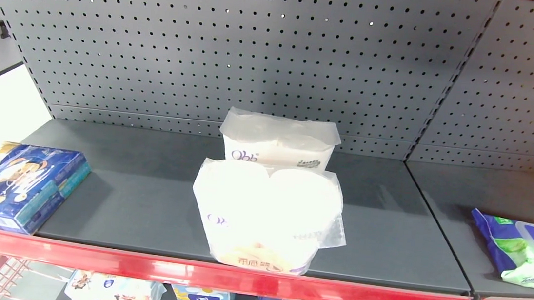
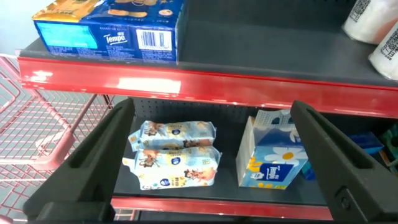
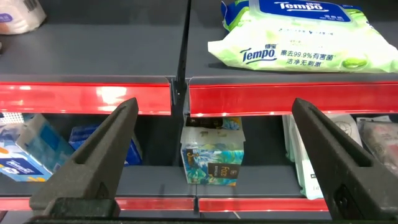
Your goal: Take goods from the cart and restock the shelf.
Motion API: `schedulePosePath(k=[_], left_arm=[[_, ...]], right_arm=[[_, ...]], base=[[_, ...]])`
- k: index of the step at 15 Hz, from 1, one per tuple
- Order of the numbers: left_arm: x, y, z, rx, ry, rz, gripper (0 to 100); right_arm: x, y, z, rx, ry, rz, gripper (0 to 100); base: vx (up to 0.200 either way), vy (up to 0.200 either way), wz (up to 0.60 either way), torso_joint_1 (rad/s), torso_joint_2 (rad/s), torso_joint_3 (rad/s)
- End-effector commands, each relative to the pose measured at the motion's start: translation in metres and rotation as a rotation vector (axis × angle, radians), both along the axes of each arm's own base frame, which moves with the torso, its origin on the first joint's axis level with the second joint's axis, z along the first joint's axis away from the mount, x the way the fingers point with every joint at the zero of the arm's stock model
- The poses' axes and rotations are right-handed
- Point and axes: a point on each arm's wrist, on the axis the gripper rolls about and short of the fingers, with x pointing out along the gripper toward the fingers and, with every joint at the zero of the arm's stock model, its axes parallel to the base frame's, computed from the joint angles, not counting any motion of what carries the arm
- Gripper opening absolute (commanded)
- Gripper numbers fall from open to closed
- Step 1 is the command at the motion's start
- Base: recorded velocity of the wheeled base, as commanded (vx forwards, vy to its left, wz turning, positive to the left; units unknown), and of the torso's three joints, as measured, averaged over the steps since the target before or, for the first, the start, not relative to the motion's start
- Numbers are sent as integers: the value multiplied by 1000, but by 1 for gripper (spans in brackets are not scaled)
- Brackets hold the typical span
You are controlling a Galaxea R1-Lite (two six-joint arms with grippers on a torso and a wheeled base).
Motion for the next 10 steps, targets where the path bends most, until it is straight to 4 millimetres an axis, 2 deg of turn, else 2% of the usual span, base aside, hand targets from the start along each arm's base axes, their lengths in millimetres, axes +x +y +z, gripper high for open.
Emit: schedulePosePath(k=[1,10], left_arm=[[0,0,0,-1,0,0,100],[0,0,0,-1,0,0,100]], right_arm=[[0,0,0,0,1,0,100],[0,0,0,-2,1,0,100]], base=[[0,0,0,0,0,0],[0,0,0,0,0,0]])
